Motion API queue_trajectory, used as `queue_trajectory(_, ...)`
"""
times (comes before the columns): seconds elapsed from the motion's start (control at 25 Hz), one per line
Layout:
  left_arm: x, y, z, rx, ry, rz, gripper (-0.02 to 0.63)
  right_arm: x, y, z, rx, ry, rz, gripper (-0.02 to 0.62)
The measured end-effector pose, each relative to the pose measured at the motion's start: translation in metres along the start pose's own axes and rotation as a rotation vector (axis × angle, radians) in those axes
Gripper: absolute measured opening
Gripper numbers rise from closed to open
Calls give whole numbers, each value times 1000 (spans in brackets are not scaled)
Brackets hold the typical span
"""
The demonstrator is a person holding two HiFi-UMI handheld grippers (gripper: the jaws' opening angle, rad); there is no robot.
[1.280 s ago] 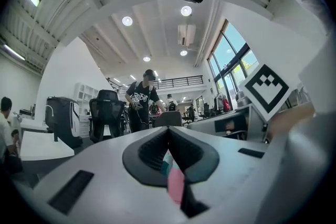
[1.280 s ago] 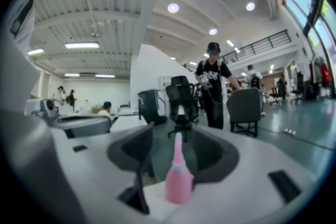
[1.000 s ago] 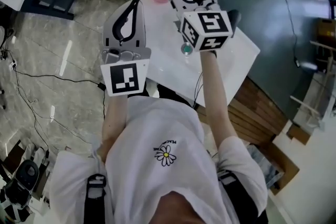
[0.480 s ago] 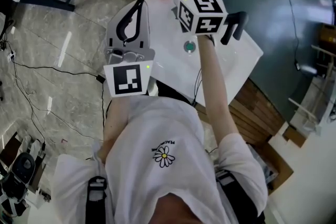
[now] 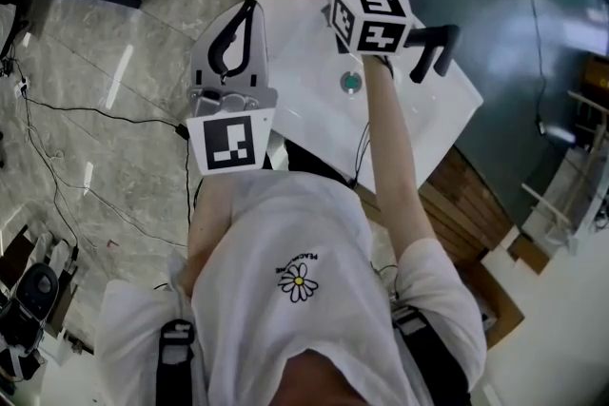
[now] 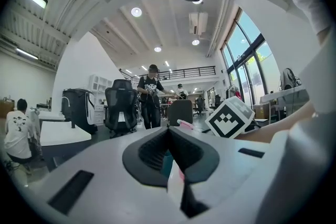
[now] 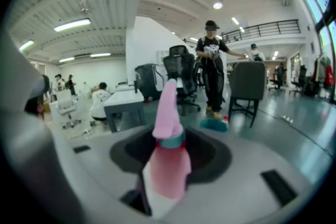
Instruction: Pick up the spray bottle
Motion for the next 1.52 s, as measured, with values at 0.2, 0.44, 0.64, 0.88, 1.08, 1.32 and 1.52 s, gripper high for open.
queue_trajectory(0.2,-4,1,-6,13,1,-4,18,0,-5,0,2,-13,9,193)
queue_trajectory(0.44,-6,2,-7,8,-3,-16,18,0,-6,0,4,-26,15,190)
queue_trajectory(0.64,-3,0,-8,1,-13,-19,18,2,-6,1,-8,-29,19,184)
queue_trajectory(0.88,0,1,-4,-7,-15,1,18,3,-1,1,-8,-21,1,179)
queue_trajectory(1.08,11,4,3,-32,-17,10,20,17,22,-3,-27,2,15,176)
queue_trajectory(1.32,49,4,12,-65,-15,78,18,54,81,0,-91,33,117,173)
queue_trajectory(1.52,78,-2,32,-140,-9,136,18,75,148,6,-157,41,212,170)
Point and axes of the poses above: the fingertips, and each gripper's own axes: y backward along the fingers, z to its right, x out of its top, the point moved 9 cm from there along y, backward along the fingers, and after that the axes turned 11 degrees about -x, right-handed, at the moved point
